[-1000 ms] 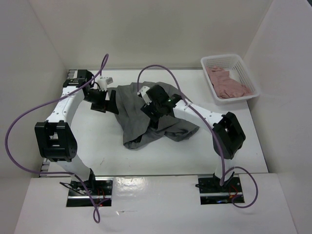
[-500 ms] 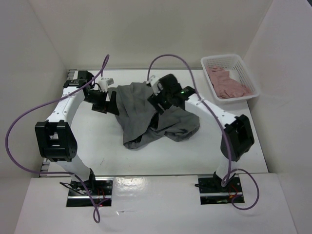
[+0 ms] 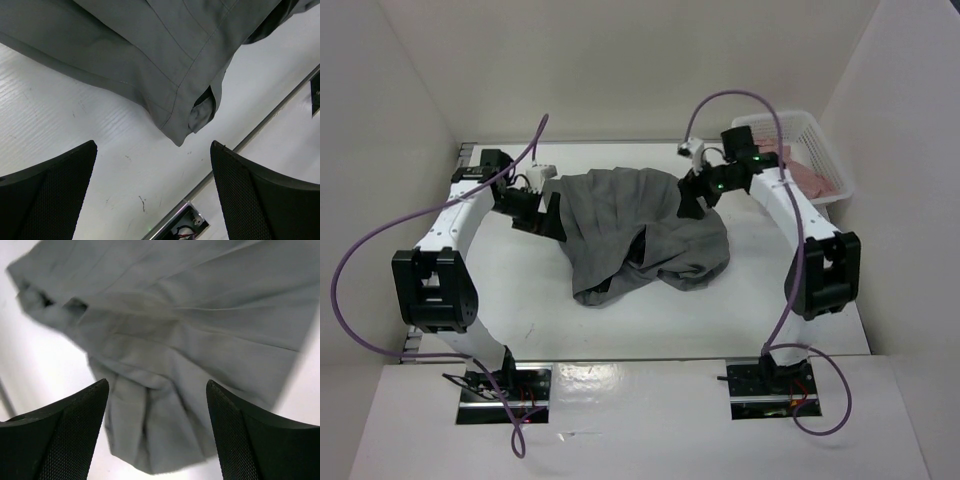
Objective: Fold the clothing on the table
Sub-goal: Flatten the skirt out
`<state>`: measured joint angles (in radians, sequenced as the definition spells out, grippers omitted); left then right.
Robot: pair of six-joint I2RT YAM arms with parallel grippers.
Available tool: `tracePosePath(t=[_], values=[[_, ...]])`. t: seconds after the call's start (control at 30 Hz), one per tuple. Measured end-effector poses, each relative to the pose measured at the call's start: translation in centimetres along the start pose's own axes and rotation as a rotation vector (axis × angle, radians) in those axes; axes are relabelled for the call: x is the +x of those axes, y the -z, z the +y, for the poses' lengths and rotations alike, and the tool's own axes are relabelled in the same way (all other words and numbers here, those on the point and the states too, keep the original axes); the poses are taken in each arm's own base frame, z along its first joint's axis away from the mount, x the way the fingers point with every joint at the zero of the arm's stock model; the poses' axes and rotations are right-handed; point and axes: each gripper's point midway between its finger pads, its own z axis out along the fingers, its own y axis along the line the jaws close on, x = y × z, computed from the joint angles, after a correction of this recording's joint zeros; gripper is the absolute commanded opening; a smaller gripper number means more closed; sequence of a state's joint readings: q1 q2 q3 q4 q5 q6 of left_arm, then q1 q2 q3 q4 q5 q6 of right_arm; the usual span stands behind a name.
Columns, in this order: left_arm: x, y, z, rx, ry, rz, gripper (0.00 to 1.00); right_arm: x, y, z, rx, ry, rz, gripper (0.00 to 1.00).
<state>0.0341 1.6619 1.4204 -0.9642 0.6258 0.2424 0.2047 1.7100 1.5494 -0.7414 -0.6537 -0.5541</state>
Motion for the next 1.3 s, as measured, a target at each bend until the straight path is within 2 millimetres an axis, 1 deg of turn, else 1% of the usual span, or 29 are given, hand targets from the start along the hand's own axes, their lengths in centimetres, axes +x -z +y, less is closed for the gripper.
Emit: tracePosePath(t=[0.1, 0.17, 0.23, 0.3, 0.5, 0.73, 0.87, 1.07, 1.3], values=[[0.7, -0.2, -0.2, 0.014, -0.013, 0.010, 1.00, 2.2, -3.4, 2.6, -0.124, 0.031, 0.085, 0.84], [1.0, -0.2, -0.3, 0.021, -0.027, 0.014, 1.00, 3.6, -5.0, 4.1, -0.182, 0.058, 0.132, 0.84], [1.2, -0.3, -0.4, 0.029, -0.033, 0.015, 1.00, 4.4, -5.9, 5.3, -0.222, 0.086, 0.163, 0.85], [1.3, -0.3, -0.5, 0.035, -0.047, 0.015, 1.00, 4.6, -6.3, 5.8, -0.244, 0.122, 0.172, 0.87], [1.5, -0.2, -0.7, 0.043, -0.079, 0.005, 1.00, 4.5, -6.3, 5.5, -0.254, 0.212, 0.160, 0.88], [2.0, 0.2, -1.4, 0.056, -0.114, -0.007, 1.00, 2.5, -6.3, 5.0, -0.261, 0.333, 0.097, 0.88], [2.0, 0.2, -1.4, 0.058, -0.125, -0.011, 1.00, 2.0, -6.8, 4.8, -0.269, 0.374, 0.070, 0.89], [2.1, 0.1, -1.4, 0.062, -0.139, -0.010, 1.00, 0.8, -8.7, 3.5, -0.278, 0.423, 0.031, 0.89], [2.4, 0.0, -1.3, 0.064, -0.136, -0.005, 1.00, 0.8, -10.4, 3.0, -0.293, 0.433, 0.010, 0.89]])
